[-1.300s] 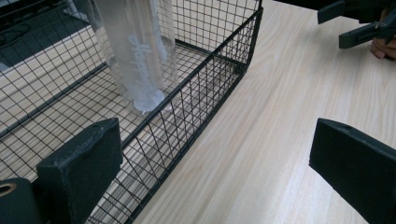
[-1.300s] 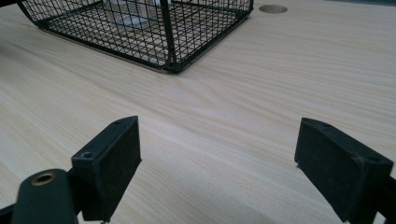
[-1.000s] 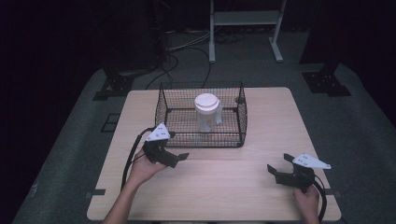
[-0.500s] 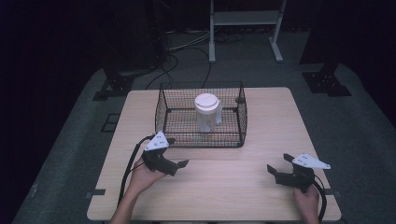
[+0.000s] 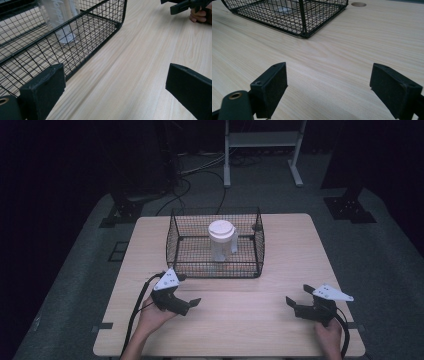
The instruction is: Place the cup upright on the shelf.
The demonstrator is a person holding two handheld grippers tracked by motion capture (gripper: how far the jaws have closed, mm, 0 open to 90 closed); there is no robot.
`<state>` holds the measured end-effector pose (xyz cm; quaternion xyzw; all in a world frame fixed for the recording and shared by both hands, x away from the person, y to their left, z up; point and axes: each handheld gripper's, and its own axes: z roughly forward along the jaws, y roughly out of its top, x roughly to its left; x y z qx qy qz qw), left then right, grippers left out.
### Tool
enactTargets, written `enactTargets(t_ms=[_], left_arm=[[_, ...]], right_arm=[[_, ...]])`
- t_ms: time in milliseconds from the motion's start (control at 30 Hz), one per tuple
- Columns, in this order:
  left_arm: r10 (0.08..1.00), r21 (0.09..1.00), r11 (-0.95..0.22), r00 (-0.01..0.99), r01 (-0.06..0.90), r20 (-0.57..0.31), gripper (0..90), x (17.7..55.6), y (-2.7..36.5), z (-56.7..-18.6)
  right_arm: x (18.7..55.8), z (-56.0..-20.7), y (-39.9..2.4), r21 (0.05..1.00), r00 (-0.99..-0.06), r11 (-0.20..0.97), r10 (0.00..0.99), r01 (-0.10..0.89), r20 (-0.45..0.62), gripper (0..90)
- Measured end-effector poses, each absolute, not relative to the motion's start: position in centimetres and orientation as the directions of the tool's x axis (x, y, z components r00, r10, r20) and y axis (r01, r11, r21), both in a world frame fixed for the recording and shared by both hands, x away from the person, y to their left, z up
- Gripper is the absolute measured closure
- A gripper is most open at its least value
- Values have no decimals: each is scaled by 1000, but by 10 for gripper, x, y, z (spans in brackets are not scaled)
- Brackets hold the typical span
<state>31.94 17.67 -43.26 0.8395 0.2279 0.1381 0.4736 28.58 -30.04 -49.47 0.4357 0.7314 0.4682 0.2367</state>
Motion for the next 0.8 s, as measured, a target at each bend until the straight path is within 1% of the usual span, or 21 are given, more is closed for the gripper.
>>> enactTargets(t_ms=[200, 533, 800], left_arm=[[522, 862, -439, 853, 254, 15, 18, 313, 180, -437], [529, 869, -411, 848, 275, -18, 19, 303, 187, -451], [529, 874, -415, 848, 254, 5, 18, 293, 187, -460]], right_arm=[[286, -495, -300, 892, -509, 184, 859, 414, 59, 135], [286, -495, -300, 892, -510, 185, 858, 413, 58, 135], [286, -495, -300, 892, -512, 187, 857, 411, 56, 135]])
